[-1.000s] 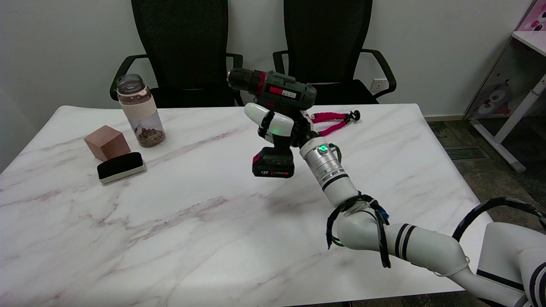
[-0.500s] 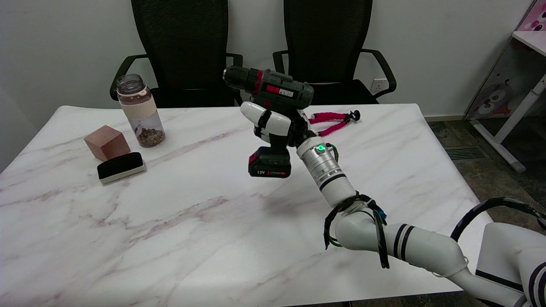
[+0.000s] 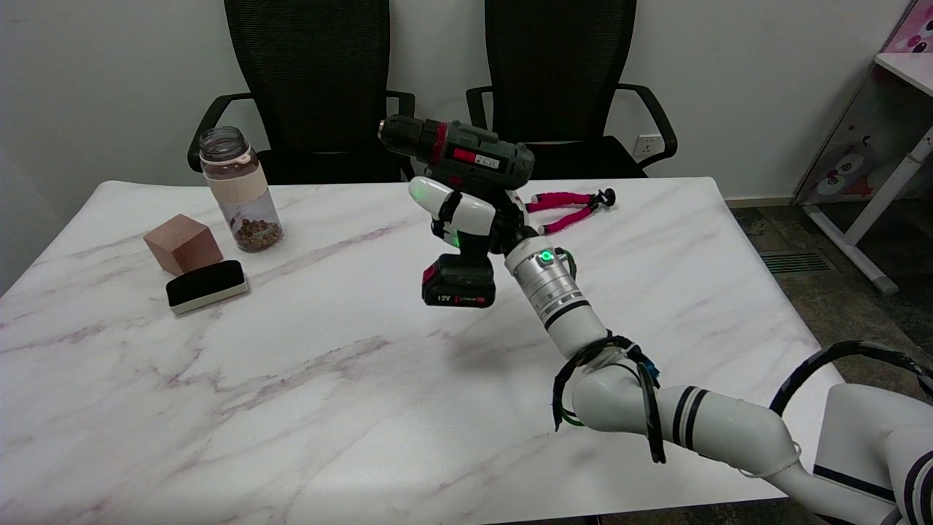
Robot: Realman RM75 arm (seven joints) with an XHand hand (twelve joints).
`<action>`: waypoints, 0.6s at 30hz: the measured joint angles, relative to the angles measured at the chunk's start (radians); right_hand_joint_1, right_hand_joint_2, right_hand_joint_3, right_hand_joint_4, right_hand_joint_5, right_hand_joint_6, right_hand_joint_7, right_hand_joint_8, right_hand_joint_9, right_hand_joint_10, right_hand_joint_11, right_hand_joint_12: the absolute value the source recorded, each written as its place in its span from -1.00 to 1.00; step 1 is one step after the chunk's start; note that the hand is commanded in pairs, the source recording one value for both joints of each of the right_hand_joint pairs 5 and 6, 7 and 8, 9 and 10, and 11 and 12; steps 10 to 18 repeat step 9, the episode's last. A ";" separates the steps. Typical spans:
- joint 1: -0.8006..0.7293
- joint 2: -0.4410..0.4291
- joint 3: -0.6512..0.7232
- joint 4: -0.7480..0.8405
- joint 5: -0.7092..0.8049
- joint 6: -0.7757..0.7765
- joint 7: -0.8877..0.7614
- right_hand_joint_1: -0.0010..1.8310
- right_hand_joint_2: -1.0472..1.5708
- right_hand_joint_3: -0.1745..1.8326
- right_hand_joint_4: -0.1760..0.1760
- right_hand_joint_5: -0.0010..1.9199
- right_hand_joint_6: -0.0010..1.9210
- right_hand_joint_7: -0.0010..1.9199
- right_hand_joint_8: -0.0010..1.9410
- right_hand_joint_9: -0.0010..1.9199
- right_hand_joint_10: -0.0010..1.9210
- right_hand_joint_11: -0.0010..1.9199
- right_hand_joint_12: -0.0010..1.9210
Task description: Pick up the power screwdriver.
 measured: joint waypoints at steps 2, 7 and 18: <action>-0.001 0.000 0.000 0.000 0.000 0.000 0.000 -0.08 0.66 -0.01 1.00 0.54 0.53 0.54 0.52 0.90 0.90 0.98 0.98; -0.004 0.000 0.000 0.000 0.000 0.000 0.000 -0.09 0.66 -0.01 1.00 0.53 0.53 0.53 0.52 0.90 0.90 0.98 0.98; -0.004 0.000 0.000 0.000 0.000 0.000 0.000 -0.09 0.66 -0.01 1.00 0.53 0.53 0.53 0.51 0.90 0.90 0.98 0.98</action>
